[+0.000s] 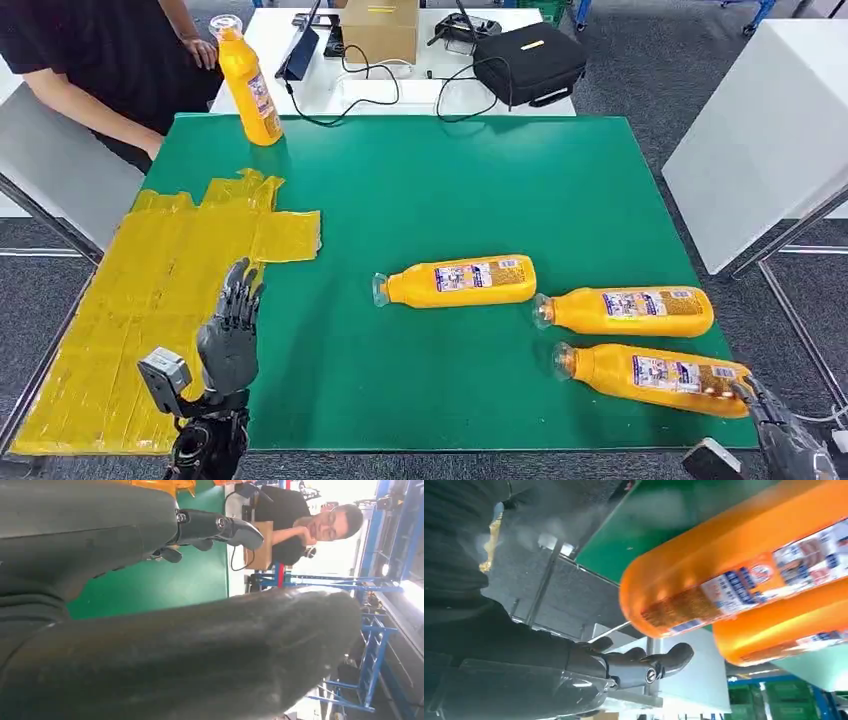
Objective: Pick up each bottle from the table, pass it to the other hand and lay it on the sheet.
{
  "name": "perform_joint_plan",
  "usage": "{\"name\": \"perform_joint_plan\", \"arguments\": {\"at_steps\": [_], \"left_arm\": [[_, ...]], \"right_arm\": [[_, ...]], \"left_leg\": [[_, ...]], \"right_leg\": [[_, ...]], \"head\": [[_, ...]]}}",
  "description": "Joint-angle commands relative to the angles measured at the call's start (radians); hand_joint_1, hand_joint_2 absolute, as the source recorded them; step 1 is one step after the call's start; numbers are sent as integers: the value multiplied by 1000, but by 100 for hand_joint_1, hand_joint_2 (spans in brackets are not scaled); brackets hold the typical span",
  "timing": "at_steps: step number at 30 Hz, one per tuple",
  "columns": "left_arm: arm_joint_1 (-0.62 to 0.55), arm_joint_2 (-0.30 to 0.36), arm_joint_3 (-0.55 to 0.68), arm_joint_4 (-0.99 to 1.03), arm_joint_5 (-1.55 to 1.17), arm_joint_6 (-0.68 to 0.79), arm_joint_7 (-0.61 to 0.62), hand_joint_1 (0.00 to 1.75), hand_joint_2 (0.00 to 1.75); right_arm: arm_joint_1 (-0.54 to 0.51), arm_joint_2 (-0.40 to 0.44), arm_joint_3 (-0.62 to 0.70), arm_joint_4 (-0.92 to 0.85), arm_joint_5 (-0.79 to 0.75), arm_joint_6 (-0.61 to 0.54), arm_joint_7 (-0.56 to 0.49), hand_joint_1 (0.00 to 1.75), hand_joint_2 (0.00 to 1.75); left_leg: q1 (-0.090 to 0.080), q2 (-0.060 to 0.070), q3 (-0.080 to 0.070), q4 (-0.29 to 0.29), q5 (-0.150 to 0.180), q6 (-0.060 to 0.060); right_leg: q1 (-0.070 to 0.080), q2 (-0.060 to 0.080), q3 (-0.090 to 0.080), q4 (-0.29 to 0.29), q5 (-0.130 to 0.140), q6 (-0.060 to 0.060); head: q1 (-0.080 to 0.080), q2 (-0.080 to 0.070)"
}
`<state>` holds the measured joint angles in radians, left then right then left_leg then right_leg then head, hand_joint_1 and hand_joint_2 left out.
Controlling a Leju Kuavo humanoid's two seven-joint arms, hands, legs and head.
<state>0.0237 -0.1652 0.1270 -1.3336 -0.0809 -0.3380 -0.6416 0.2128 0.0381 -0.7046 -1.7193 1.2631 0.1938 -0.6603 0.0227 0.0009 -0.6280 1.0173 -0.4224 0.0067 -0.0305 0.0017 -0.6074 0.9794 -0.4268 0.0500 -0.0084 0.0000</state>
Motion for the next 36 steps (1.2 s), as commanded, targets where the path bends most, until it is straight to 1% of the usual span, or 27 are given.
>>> {"name": "perform_joint_plan", "arguments": {"at_steps": [1,3,4,5,7,8,9,10,11,12,13,14,16,17,20,22,23,26,28,29,30,31,32,33,35,36], "left_arm": [[-6,12,25,25,-4,-7,-4,0,0],[-8,13,25,28,-4,-8,-4,0,0],[-10,13,29,33,-4,-7,-4,0,0],[-13,13,32,37,-4,-7,-5,0,0],[-14,13,45,36,4,-13,-11,0,0],[-12,11,48,29,3,-16,-12,0,0],[-10,8,50,25,2,-17,-12,0,0],[-11,5,50,27,0,-20,-9,0,0],[-14,4,50,30,-1,-21,-8,0,0],[-19,4,47,37,-1,-21,-7,0,0],[-25,2,45,36,-1,-21,-7,0,0],[-27,1,43,36,0,-21,-7,0,0],[-26,1,33,18,-7,-18,1,0,0],[-30,1,27,21,-8,-19,4,0,0],[-68,3,13,70,-8,-15,7,0,0],[-80,3,10,89,-8,-13,7,0,0],[-84,7,8,106,-8,-10,6,0,0],[-68,16,7,110,-9,-13,-7,0,0],[-62,20,12,126,-9,-17,-21,0,0],[-62,20,12,126,-9,-17,-21,0,0],[-62,21,15,128,-9,-15,-21,0,0],[-58,22,17,125,-10,-16,-24,0,0],[-57,21,19,122,-11,-20,-26,0,0],[-56,20,20,118,-11,-21,-26,0,0],[-46,24,19,105,-9,-26,-27,0,0],[-45,24,19,104,-9,-27,-27,0,0]], "right_arm": [[-8,6,45,61,-3,-5,5,0,175],[-7,7,50,59,-5,-4,6,0,175],[-9,7,68,64,-5,0,8,0,175],[-14,1,83,73,-5,0,10,0,175],[-49,-30,152,139,-3,-38,61,0,175],[-62,-43,181,165,-3,-61,85,0,175],[-72,-54,204,183,-18,-78,101,0,175],[-80,-67,233,196,-37,-94,117,0,175],[-83,-70,243,197,-49,-98,122,0,175],[-86,-73,254,198,-62,-95,124,0,175],[-88,-70,257,198,-61,-95,126,0,175],[-91,-71,272,203,-51,-102,139,0,175],[-123,-83,301,229,-54,-116,170,0,175],[-139,-93,307,241,-63,-118,185,0,175],[-152,-112,302,254,-75,-120,204,0,175],[-155,-117,299,258,-77,-121,206,0,175],[-159,-118,298,266,-81,-120,208,0,175],[-150,-125,295,282,-85,-119,207,0,175],[-137,-127,291,287,-93,-129,193,0,175],[-137,-127,291,287,-93,-129,193,0,175],[-152,-135,297,303,-95,-130,193,0,175],[-166,-153,306,325,-96,-134,191,0,175],[-166,-172,311,335,-103,-130,197,0,175],[-158,-184,305,333,-113,-124,196,0,175],[-110,-224,280,302,-154,-92,177,0,175],[-100,-229,270,295,-161,-87,171,0,175]], "left_leg": [[0,1,3,-1,-1,1],[0,1,6,-1,-2,1],[0,1,4,-1,-1,1],[0,1,10,-2,-3,1],[0,2,4,-1,-1,0],[0,4,7,-2,-2,1],[1,5,5,-1,-1,0],[1,5,6,-2,-2,1],[1,5,4,-1,-1,1],[1,6,5,-1,-2,1],[1,5,7,-1,-2,1],[0,2,3,-1,-1,1],[1,2,7,-1,-1,2],[1,3,4,-1,0,2],[0,4,8,-1,-2,2],[0,0,4,-1,1,2],[0,-1,6,-1,0,2],[0,0,2,-1,1,2],[0,1,8,-2,-1,2],[0,0,6,-2,0,2],[0,-1,7,-2,-1,2],[0,-1,4,-2,0,2],[0,0,7,-2,-1,2],[0,1,5,-1,0,2],[0,1,9,-2,-1,3],[0,-1,6,-1,-1,3]], "right_leg": [[1,1,2,-1,0,-2],[1,1,6,-2,-1,-3],[1,1,4,-2,-1,-3],[1,1,10,-2,-3,-5],[1,2,3,-2,0,-3],[1,4,6,-2,0,-4],[2,5,4,-3,1,-3],[2,6,5,-3,1,-3],[1,5,3,-2,1,-2],[1,6,4,-3,1,-3],[1,5,6,-3,1,-4],[1,3,3,-2,1,-2],[1,2,7,-2,0,-4],[1,3,4,-2,1,-3],[1,4,7,-2,0,-4],[0,0,4,-2,0,-2],[1,-1,7,-2,0,-3],[0,-1,3,-2,1,-1],[1,0,8,-3,-1,-4],[1,-1,7,-3,0,-3],[1,-1,8,-3,-1,-3],[0,-1,5,-2,0,-2],[1,0,7,-3,-1,-3],[1,0,5,-2,0,-2],[1,0,9,-3,-1,-4],[1,-2,7,-2,-1,-3]], "head": [[0,0],[0,0],[0,0],[0,0],[0,0],[0,0],[0,0],[0,0],[0,0],[0,0],[0,0],[0,0],[0,0],[0,0],[0,0],[0,0],[0,0],[0,0],[0,0],[0,0],[0,0],[0,0],[0,0],[0,0],[0,0],[0,0]]}}
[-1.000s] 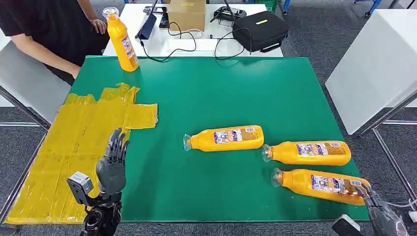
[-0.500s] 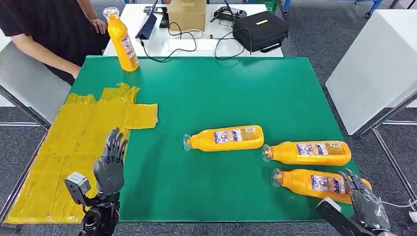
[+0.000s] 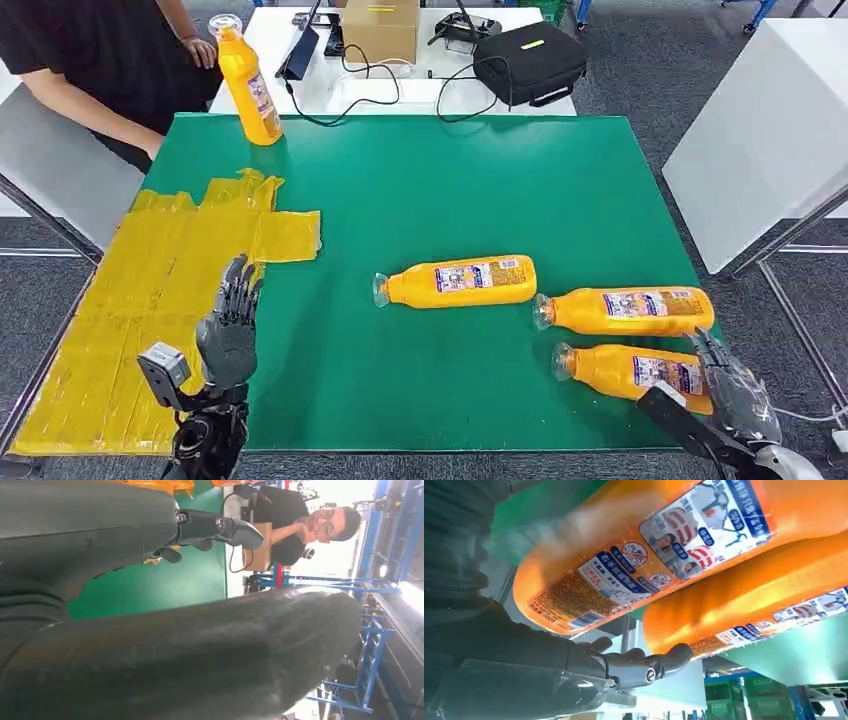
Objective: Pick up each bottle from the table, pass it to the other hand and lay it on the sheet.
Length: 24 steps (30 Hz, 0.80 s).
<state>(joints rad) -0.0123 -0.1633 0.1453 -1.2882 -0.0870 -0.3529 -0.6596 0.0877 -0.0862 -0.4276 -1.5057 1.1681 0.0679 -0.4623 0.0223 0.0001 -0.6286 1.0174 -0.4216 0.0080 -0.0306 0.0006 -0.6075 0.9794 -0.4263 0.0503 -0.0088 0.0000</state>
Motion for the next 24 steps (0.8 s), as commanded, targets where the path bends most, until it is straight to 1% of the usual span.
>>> {"name": "perform_joint_plan", "arguments": {"at_steps": [1,2,3,4,5,6,7,8,9,10,11,12,14,15,16,17,18,19,21,22,24], "left_arm": [[-4,25,2,55,-1,-13,-10,0,0],[1,28,3,52,3,-16,-11,0,0],[6,29,4,47,7,-17,-12,0,0],[16,31,4,40,12,-21,-14,0,0],[28,30,2,31,17,-26,-15,0,0],[40,29,-1,21,19,-27,-13,0,0],[53,30,-4,12,21,-30,-17,0,0],[63,33,-6,4,23,-31,-19,0,0],[68,36,-8,0,25,-30,-22,0,0],[71,38,-8,-5,28,-30,-23,0,0],[72,38,-6,-8,28,-31,-23,0,0],[72,37,-5,-9,27,-32,-23,0,0],[77,30,-4,-17,28,-31,-24,0,0],[88,23,-2,-39,29,-26,-25,0,0],[98,18,-3,-59,26,-19,-22,0,0],[99,18,-5,-68,26,-15,-17,0,0],[96,19,-8,-70,27,-12,-11,0,0],[92,21,-9,-69,28,-11,-8,0,0],[63,32,-15,-38,34,-6,3,0,0],[53,34,-18,-27,36,-5,4,0,0],[48,35,-19,-21,37,-4,4,0,0]], "right_arm": [[46,-119,-18,62,-76,56,-39,0,175],[65,-131,-32,43,-91,74,-49,0,175],[81,-135,-49,22,-101,89,-58,0,175],[110,-131,-76,-16,-113,113,-71,0,175],[136,-119,-100,-53,-115,127,-78,0,175],[168,-94,-126,-100,-108,143,-90,0,175],[205,-57,-158,-161,-102,160,-108,0,175],[230,-27,-187,-212,-97,182,-130,0,175],[238,-17,-199,-233,-98,195,-139,0,175],[238,-7,-210,-250,-95,212,-147,0,175],[230,-4,-217,-250,-88,222,-153,0,175],[222,-4,-219,-245,-84,227,-155,0,175],[206,-10,-219,-230,-74,237,-166,0,175],[176,-26,-205,-187,-58,225,-176,0,175],[149,-34,-189,-152,-52,213,-183,0,175],[128,-45,-167,-127,-44,201,-178,0,175],[113,-55,-145,-107,-42,190,-167,0,175],[106,-61,-132,-99,-43,184,-158,0,175],[68,-91,-91,-50,-54,161,-123,0,175],[57,-102,-81,-34,-58,156,-115,0,175],[53,-107,-76,-27,-61,153,-113,0,175]], "left_leg": [[0,-2,4,-1,-1,1],[0,-3,6,-1,-2,1],[0,-3,4,-1,-1,1],[0,-4,7,-1,-2,1],[-1,-4,4,-1,-1,1],[-1,-4,6,-1,-2,1],[-1,-5,3,-1,-1,1],[-1,-6,6,-1,-3,1],[-1,-6,3,-1,-2,0],[0,-7,6,-1,-3,0],[0,-7,8,-1,-4,0],[0,-5,4,0,-3,0],[0,-3,9,0,-6,0],[0,-2,3,0,-3,-1],[0,-1,5,0,-5,0],[0,-1,2,0,-3,-1],[1,1,5,0,-5,0],[0,1,3,0,-3,-1],[0,1,7,-1,-4,0],[0,1,5,-1,-3,0],[0,0,6,-2,-2,1]], "right_leg": [[0,-3,5,-1,-1,-2],[1,-3,7,-2,-2,-3],[0,-3,5,-1,-2,-2],[0,-4,8,-2,-3,-3],[0,-4,5,-1,-3,-3],[0,-4,7,-1,-3,-3],[-1,-4,4,0,-2,-2],[0,-5,7,0,-4,-4],[0,-5,4,0,-3,-3],[0,-6,7,0,-5,-4],[0,-5,8,0,-6,-5],[0,-3,4,0,-4,-3],[1,-2,9,0,-7,-4],[0,-1,2,0,-3,0],[1,1,4,-1,-3,-1],[0,1,2,-1,-2,0],[1,2,5,-2,-2,-1],[1,2,2,-2,-1,0],[1,3,7,-2,-2,-2],[1,2,4,-2,-1,-1],[0,1,6,-3,-1,-1]], "head": [[0,0],[1,0],[0,0],[0,0],[0,0],[0,0],[0,0],[0,0],[0,0],[0,0],[0,0],[0,0],[0,0],[0,0],[0,0],[0,0],[0,0],[0,0],[0,0],[0,0],[0,0]]}}
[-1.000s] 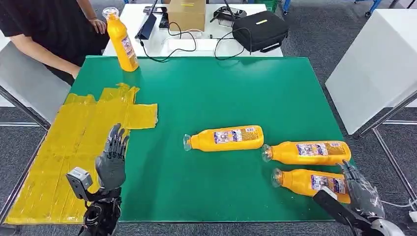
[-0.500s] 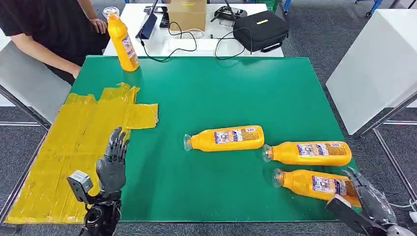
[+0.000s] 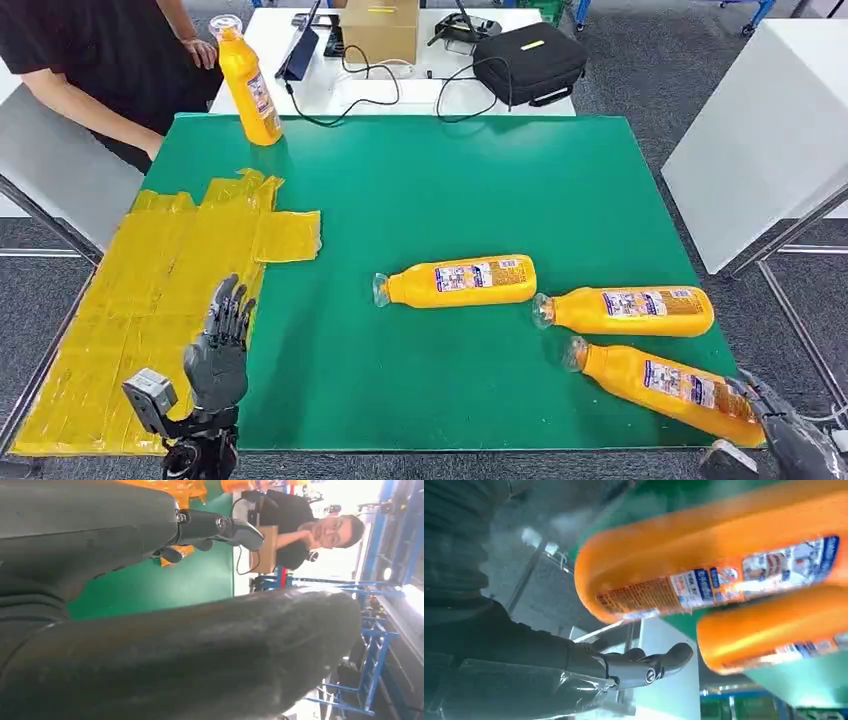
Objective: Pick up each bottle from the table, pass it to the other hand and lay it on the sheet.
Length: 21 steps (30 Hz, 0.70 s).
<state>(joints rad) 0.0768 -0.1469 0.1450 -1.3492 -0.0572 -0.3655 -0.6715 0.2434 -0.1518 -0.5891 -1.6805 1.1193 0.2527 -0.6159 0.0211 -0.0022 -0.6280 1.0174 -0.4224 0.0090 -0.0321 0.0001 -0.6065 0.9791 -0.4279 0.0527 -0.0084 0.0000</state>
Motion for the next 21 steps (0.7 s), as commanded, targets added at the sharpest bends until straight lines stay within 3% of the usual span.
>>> {"name": "perform_joint_plan", "arguments": {"at_steps": [1,12,17,21], "left_arm": [[-42,19,-19,44,8,9,16,0,0],[-95,29,-56,106,14,20,17,0,0],[-139,28,-71,153,22,24,18,0,0],[-146,23,-67,151,28,35,16,0,0]], "right_arm": [[-102,-44,87,150,-14,-34,42,0,175],[-118,-51,86,161,-46,-76,87,0,175],[-82,-114,22,155,-77,-14,75,0,175],[-54,-83,-7,132,-65,11,46,0,175]], "left_leg": [[1,2,6,-1,-1,1],[1,1,9,-2,-1,1],[0,-4,3,-1,1,1],[0,-3,3,-1,0,1]], "right_leg": [[2,1,6,-2,0,-4],[1,1,9,-3,-1,-4],[0,-4,4,-1,-1,-2],[0,-3,4,-1,-1,-2]], "head": [[0,0],[0,0],[0,0],[0,0]]}}
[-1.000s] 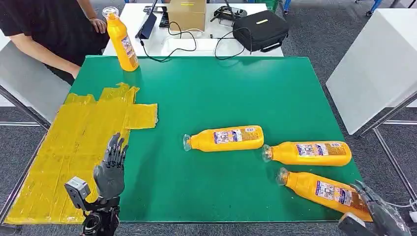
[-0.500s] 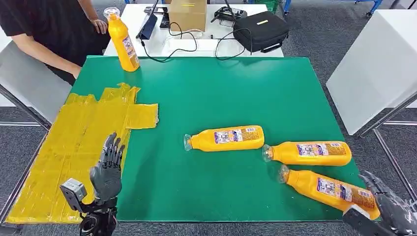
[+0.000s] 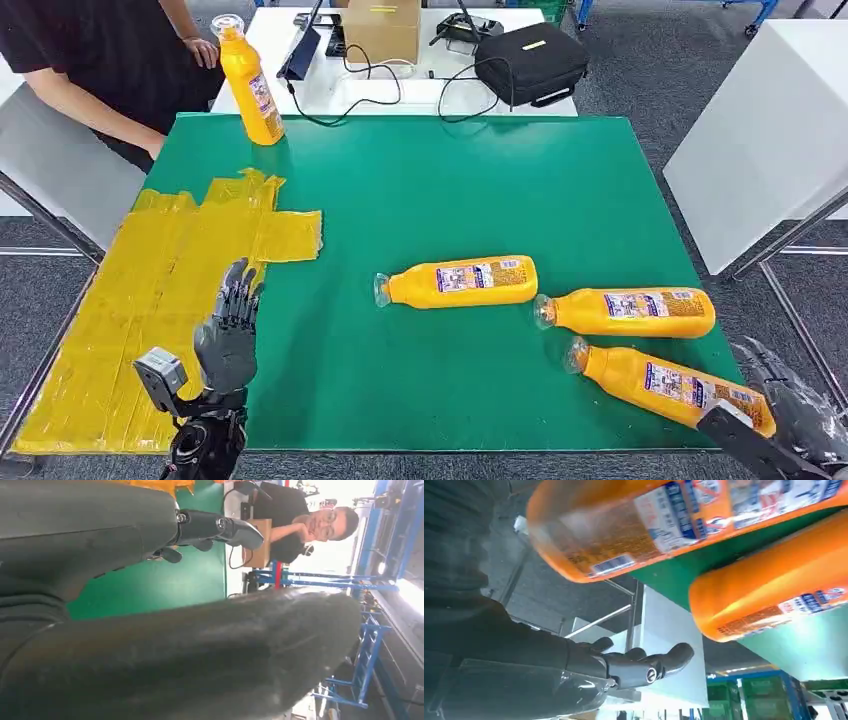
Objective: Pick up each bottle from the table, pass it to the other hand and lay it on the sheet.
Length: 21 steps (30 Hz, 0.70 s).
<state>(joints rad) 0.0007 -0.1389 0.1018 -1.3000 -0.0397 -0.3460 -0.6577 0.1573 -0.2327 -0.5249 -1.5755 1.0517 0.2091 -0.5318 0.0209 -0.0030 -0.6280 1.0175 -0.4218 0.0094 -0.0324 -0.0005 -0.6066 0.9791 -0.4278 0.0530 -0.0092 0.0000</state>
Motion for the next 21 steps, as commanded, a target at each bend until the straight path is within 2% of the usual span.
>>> {"name": "perform_joint_plan", "arguments": {"at_steps": [1,4,6,10,11,15,21], "left_arm": [[-60,14,-21,89,10,20,4,0,0],[-19,12,-11,50,12,19,3,0,0],[-5,12,-8,44,11,14,-1,0,0],[-8,14,-6,49,10,14,-2,0,0],[-8,14,-6,49,10,14,-2,0,0],[-32,5,3,70,0,12,-3,0,0],[-32,1,6,67,-2,13,-3,0,0]], "right_arm": [[49,16,-76,8,13,58,-47,0,175],[77,63,-60,-24,39,52,-56,0,175],[99,83,-49,-40,52,48,-55,0,175],[109,92,-44,-42,59,44,-54,0,175],[109,92,-44,-42,59,44,-54,0,175],[32,92,-1,65,93,-3,-46,0,175],[21,104,19,73,99,-20,-33,0,175]], "left_leg": [[0,-2,5,-1,-1,1],[1,-1,3,-1,-1,0],[1,-1,8,-2,-3,0],[1,0,3,-1,-1,0],[1,0,6,-1,-3,0],[1,2,5,-1,-2,0],[1,1,5,-1,-2,0]], "right_leg": [[1,-3,7,-2,-2,-4],[1,-1,4,-1,-1,-2],[2,-1,8,-2,-3,-5],[1,0,3,-1,-1,-3],[2,-1,6,-2,-2,-4],[2,1,5,-2,-1,-3],[2,1,5,-2,0,-3]], "head": [[1,0],[0,0],[1,0],[0,0],[0,0],[1,0],[1,0]]}}
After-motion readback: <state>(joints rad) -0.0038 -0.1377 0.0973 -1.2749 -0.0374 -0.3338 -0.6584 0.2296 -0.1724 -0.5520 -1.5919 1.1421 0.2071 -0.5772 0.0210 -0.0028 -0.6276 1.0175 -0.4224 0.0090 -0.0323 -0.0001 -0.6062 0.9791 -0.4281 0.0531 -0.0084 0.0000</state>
